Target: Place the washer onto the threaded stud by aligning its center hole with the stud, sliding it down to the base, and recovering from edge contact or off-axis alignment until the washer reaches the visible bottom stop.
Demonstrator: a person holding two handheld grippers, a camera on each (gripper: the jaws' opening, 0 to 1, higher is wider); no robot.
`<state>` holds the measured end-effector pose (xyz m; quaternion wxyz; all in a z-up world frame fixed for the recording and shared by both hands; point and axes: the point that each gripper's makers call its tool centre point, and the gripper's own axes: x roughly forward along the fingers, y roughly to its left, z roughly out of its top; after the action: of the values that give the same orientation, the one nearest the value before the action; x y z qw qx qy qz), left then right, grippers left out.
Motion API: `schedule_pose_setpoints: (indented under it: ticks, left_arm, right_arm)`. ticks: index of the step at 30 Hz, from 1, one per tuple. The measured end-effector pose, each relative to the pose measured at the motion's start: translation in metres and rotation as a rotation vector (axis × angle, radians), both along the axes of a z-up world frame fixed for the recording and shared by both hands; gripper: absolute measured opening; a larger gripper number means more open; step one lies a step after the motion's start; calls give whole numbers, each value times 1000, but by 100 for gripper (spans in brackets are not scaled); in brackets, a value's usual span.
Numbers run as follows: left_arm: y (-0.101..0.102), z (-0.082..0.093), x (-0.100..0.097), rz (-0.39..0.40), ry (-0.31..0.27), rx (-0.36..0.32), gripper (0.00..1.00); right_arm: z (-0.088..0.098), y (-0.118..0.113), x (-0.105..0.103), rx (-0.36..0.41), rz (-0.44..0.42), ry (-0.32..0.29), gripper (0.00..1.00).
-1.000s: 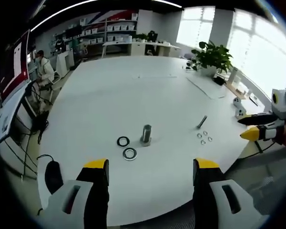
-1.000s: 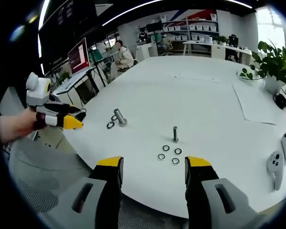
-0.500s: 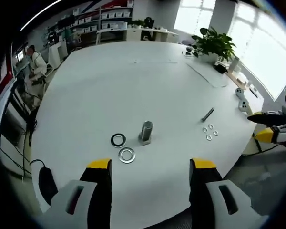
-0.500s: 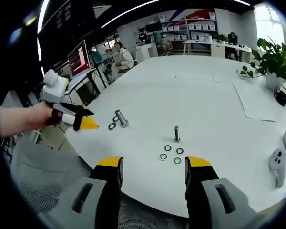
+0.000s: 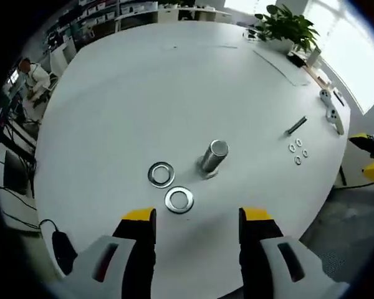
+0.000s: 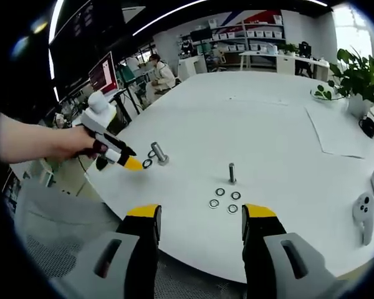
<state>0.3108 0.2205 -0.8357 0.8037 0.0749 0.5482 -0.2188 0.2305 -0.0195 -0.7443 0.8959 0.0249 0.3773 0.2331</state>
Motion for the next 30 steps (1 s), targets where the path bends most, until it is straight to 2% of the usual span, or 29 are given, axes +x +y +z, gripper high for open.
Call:
schedule_pose_setpoints:
  ticks: [3,7,10,13,18,19,25,26,30]
  left_arm:
    - [3,-7,5,-23,14,24,49]
    - [5,-17,4,-39,78,29,38]
    - [8,-21,7,-38,91,40,37]
    - [8,-23,13,-46,80,55,37]
    - [11,-29,13,-67,94,88,35]
    - [11,-29,17,-85,71,99,33]
    - [15,-29,20,-196,34,181,27]
    - [13,-29,19,-169,42,168,27]
    - [13,-29,19,-189,49,174,27]
  right_arm:
    - [0,0,0,-1,-1,1,55]
    - [0,0,-1,-4,3,1,55]
    - [0,0,-1,-1,0,2,55]
    - [-1,0,-1,0,-1,4,55]
    - [-1,1,-1,6,2,5,55]
    - [-1,1,-1,5,4,6,55]
    - [-1,0,-1,10,-2,7,55]
    - [-1,0,-1,12,-3,7,55]
    - [-1,2,-1,11,4,9,55]
